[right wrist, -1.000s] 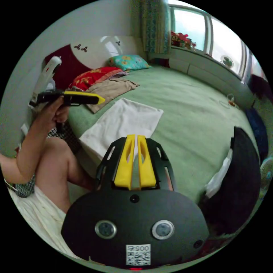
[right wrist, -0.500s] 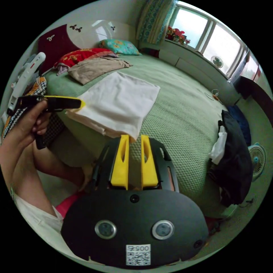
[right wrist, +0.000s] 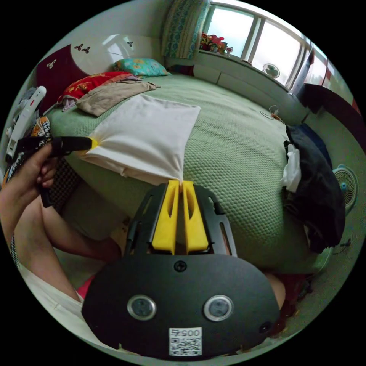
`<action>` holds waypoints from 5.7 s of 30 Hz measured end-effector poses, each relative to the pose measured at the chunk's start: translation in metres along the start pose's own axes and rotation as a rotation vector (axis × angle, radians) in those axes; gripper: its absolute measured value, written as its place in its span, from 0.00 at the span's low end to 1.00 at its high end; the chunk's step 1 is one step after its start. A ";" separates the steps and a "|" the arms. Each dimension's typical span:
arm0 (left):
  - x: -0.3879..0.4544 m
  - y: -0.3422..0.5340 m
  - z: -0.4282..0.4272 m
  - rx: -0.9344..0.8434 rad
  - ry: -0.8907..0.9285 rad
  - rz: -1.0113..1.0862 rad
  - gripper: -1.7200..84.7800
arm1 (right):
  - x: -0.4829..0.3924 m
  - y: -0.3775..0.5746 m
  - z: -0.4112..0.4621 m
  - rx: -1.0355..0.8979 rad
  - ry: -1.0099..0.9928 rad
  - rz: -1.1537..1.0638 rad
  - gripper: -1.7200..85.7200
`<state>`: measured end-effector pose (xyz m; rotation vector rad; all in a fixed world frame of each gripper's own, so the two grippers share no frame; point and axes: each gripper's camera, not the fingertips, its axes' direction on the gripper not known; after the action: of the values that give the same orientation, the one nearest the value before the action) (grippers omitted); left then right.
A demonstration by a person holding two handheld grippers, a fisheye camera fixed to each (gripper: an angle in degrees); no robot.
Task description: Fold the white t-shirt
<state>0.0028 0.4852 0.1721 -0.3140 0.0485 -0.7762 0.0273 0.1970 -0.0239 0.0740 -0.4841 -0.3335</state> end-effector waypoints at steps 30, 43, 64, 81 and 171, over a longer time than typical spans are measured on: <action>0.173 0.061 0.012 0.018 0.141 0.431 0.15 | 0.128 -0.265 0.125 -0.210 -0.397 0.055 0.08; 0.166 0.054 0.024 0.071 0.158 0.441 0.05 | 0.122 -0.338 0.266 -0.331 -0.369 0.124 0.04; 0.041 -0.019 -0.001 0.108 0.086 -0.034 0.10 | 0.024 -0.402 0.258 -0.142 -0.181 -0.015 0.09; 0.054 -0.054 0.028 0.055 -0.116 0.209 0.04 | -0.058 -0.468 0.327 -0.254 -0.138 0.094 0.05; 0.585 -0.075 -0.066 0.239 0.381 0.542 0.09 | 0.464 -0.220 -0.372 0.191 0.263 0.264 0.08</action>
<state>0.3595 0.0104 0.1737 0.0817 0.3811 -0.2876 0.5219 -0.1679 -0.1791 0.2339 -0.2590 -0.0160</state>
